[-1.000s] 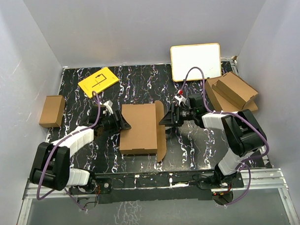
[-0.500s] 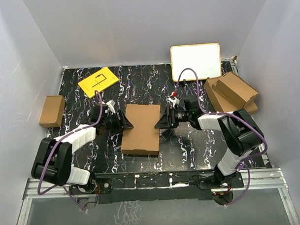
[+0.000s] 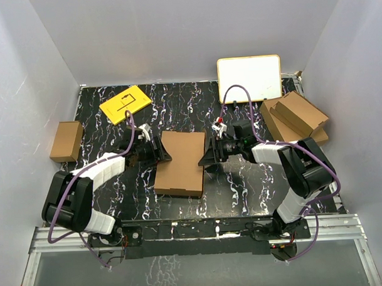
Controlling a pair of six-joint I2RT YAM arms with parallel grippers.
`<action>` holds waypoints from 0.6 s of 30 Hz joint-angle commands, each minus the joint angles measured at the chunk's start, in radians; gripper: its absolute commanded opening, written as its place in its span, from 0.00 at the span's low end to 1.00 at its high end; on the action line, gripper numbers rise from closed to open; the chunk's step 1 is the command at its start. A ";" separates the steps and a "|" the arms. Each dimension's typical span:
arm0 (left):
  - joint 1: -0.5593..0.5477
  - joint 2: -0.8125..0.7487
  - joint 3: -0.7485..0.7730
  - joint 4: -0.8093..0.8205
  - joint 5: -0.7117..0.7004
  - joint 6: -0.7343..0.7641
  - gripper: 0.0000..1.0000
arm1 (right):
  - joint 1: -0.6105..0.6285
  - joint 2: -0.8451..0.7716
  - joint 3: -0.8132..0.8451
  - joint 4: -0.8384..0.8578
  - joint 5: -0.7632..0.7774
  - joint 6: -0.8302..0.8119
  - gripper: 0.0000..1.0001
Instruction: Fold the paper box
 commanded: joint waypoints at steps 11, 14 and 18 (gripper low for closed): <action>-0.003 -0.162 0.094 -0.183 -0.157 0.081 0.75 | -0.098 0.022 0.065 -0.149 -0.122 -0.339 0.81; -0.003 -0.224 0.051 -0.180 -0.162 0.061 0.78 | -0.100 0.041 0.072 -0.148 -0.124 -0.323 0.81; 0.001 -0.296 -0.023 -0.130 -0.139 0.031 0.79 | -0.100 0.052 0.070 -0.125 -0.133 -0.284 0.73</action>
